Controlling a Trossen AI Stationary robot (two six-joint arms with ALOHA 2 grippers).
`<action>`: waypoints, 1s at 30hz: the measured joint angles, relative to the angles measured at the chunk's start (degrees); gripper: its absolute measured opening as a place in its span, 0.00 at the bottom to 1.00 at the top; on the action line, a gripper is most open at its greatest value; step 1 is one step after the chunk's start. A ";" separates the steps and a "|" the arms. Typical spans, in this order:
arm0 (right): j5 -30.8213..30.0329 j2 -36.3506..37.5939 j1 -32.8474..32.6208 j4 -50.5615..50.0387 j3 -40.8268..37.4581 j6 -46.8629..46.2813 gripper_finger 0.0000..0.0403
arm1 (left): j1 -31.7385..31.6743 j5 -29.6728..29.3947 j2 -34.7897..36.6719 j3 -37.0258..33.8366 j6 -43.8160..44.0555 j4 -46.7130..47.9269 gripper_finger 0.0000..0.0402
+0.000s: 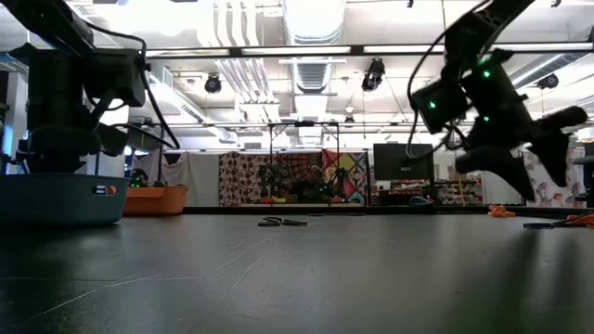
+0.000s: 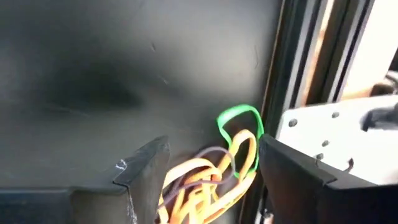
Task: Sort rubber bands into baskets
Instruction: Put the green rubber band into the blue bin
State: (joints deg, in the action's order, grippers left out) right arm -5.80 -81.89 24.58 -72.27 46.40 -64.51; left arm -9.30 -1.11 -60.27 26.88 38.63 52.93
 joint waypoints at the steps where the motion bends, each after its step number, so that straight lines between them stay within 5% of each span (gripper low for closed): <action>1: 0.47 0.00 0.08 -0.14 -1.05 -0.59 0.58 | 0.00 -0.05 0.02 0.10 0.00 -0.02 0.02; 14: 1.28 -0.36 3.72 4.74 -6.13 5.30 0.40 | 0.00 -1.44 0.15 0.49 1.37 1.36 0.10; 30: 3.34 -0.35 10.33 10.56 -11.12 11.03 0.17 | 0.00 -1.40 0.15 5.34 2.40 6.90 0.37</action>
State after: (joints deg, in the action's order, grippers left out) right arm -2.46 -82.24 34.92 -61.71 35.28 -53.48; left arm -9.30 -2.50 -60.12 32.23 41.03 59.83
